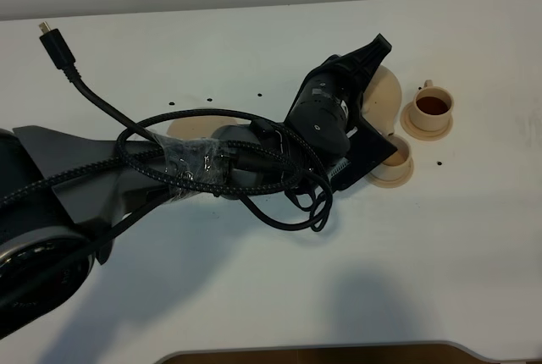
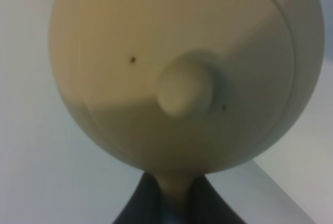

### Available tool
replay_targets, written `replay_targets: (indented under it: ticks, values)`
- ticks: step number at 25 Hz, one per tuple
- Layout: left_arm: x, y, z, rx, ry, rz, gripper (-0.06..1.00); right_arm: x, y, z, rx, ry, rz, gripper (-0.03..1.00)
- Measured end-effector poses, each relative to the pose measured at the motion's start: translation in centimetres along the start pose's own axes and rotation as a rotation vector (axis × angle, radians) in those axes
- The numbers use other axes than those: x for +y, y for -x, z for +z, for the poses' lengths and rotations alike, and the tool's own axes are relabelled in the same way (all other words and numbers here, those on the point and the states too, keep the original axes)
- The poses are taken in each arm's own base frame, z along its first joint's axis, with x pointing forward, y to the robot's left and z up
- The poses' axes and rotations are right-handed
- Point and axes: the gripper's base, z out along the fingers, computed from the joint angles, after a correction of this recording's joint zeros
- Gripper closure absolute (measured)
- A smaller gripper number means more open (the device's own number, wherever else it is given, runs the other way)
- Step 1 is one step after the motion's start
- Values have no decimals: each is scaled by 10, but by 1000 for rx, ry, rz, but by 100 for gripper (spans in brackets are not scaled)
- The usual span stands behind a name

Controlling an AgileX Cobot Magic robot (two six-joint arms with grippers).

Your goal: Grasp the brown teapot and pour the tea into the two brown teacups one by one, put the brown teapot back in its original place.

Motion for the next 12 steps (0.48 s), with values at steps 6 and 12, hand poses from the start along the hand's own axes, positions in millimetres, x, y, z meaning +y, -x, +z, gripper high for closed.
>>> replay_targets:
  ticks: [6,12]
  values:
    - [0,0,0,-5,4,43,80,0,0,0,0,0,0,49]
    - [2,2,0,-18,26,102,80,0,0,0,0,0,0,49]
